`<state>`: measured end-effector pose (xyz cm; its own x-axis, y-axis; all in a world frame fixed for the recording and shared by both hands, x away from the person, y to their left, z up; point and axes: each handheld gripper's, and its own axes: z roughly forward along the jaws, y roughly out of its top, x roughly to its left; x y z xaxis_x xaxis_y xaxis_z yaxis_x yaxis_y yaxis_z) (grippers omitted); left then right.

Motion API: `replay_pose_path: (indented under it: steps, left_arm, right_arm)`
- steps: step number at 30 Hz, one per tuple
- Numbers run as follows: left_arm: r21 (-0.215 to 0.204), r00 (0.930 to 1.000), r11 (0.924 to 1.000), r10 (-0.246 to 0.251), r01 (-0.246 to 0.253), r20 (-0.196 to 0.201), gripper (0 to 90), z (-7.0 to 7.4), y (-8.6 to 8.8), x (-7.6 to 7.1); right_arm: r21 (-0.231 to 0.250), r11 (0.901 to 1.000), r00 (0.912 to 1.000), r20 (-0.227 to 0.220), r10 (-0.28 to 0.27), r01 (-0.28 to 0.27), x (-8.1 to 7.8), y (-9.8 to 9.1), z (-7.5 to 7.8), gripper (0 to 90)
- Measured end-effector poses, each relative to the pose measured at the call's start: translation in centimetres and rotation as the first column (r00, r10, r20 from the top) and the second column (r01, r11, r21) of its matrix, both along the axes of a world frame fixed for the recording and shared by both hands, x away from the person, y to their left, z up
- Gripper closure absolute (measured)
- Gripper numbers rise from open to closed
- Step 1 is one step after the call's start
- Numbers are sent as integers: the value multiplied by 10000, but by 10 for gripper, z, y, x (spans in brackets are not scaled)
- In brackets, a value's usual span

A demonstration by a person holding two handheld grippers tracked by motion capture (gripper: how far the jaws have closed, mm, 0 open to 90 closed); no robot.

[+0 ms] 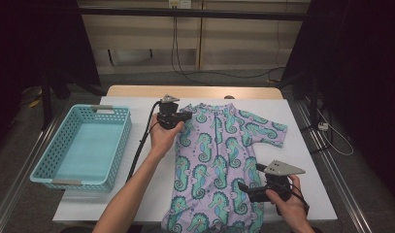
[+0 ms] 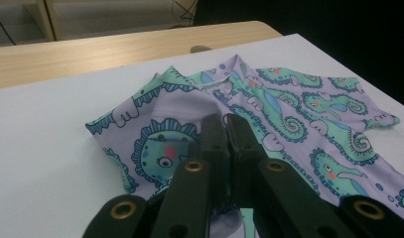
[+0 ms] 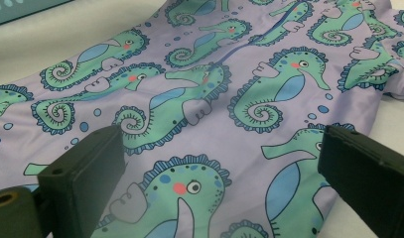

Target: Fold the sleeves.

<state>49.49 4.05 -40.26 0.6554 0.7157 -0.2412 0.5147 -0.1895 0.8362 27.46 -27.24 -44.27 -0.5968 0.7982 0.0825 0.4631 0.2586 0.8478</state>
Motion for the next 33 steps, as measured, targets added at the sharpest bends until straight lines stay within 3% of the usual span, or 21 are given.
replay_pose_path:
  steps: [4,15,17,26,33]
  left_arm:
    - [216,9997,9994,-261,262,-36,877,-4,-8,-1]
    - [128,9985,9992,-372,377,-398,873,-22,-22,0]
    - [335,9978,9980,-513,527,-417,874,-25,-25,0]
    - [544,9950,9957,-705,744,-704,869,-44,-39,-1]
    - [754,9911,9916,-985,1054,-892,833,-51,-45,-5]
  right_arm:
    - [16,10000,10000,-2,-14,14,0,0,0,39]
    - [8,10000,10000,-2,25,-25,0,0,0,39]
    - [-2,10000,10000,-7,40,-40,0,0,0,39]
    - [-12,10000,10000,-20,77,-78,-1,0,0,39]
    - [-27,9999,9999,-36,116,-116,0,0,-1,39]
